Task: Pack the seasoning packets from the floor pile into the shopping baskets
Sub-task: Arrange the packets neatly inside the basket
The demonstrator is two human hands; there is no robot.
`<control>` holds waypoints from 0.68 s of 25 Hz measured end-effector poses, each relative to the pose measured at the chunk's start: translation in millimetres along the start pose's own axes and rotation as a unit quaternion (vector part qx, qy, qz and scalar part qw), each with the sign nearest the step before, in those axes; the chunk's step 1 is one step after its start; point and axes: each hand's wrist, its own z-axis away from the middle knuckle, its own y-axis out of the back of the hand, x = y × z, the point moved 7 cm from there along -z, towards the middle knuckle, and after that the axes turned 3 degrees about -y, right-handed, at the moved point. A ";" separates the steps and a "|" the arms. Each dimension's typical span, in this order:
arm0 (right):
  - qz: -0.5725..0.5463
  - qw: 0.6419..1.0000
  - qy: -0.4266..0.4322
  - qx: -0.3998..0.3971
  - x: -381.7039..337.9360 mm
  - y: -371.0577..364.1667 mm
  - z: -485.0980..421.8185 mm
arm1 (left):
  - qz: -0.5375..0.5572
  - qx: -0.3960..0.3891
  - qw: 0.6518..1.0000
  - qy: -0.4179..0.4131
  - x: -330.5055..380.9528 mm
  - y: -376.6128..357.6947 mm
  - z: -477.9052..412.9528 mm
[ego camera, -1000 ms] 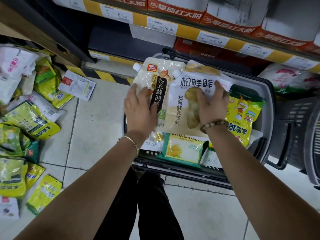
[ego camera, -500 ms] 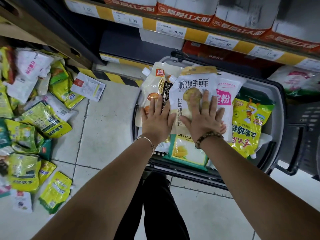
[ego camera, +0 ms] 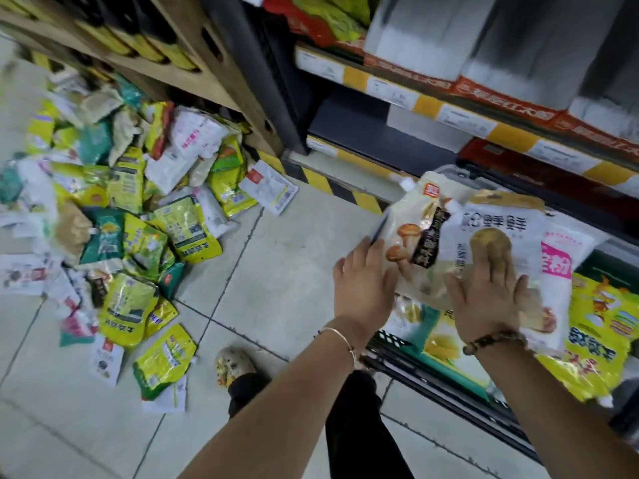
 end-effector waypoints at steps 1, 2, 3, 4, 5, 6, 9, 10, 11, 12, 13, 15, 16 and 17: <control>-0.024 1.000 0.019 0.004 -20.5 0.6 7.6 | 0.013 0.009 1.000 0.018 -15.2 8.4 6.6; -0.043 0.998 0.044 0.008 -43.3 0.8 15.4 | 0.026 0.021 0.999 0.037 -31.7 17.2 12.9; -0.059 0.995 0.075 0.011 -68.3 -0.6 23.3 | 0.038 0.037 0.997 0.058 -50.1 26.9 20.0; -0.069 0.992 0.105 0.008 -92.9 -4.4 31.3 | 0.051 0.054 0.994 0.079 -69.0 36.8 27.5; -0.074 0.989 0.127 -0.004 -118.2 -12.7 39.3 | 0.064 0.073 0.990 0.102 -91.6 47.9 37.3; -0.076 0.986 0.143 -0.026 -140.6 -23.1 46.6 | 0.074 0.086 0.986 0.123 -112.9 57.9 46.7; -0.073 0.978 0.169 -0.101 -201.6 -57.0 70.4 | 0.101 0.120 0.971 0.180 -178.2 87.5 78.5; -0.070 0.975 0.174 -0.121 -223.6 -70.6 79.5 | 0.110 0.134 0.965 0.197 -202.8 98.7 91.2; -0.064 0.972 0.179 -0.137 -243.0 -82.6 88.8 | 0.117 0.144 0.959 0.213 -225.1 108.5 103.4; -0.054 0.969 0.188 -0.154 -262.0 -94.6 98.4 | 0.124 0.154 0.953 0.227 -246.4 117.4 115.3; -0.043 0.964 0.199 -0.171 -281.8 -107.5 108.8 | 0.132 0.164 0.947 0.243 -268.3 126.0 127.9; -0.021 0.953 0.221 -0.206 -321.1 -136.2 131.1 | 0.151 0.180 0.931 0.278 -313.1 139.7 155.8; -0.012 0.947 0.228 -0.224 -338.9 -150.9 141.8 | 0.160 0.188 0.923 0.294 -334.5 145.4 169.2; -0.003 0.941 0.234 -0.244 -355.3 -165.0 151.7 | 0.167 0.197 0.915 0.308 -354.2 150.5 181.6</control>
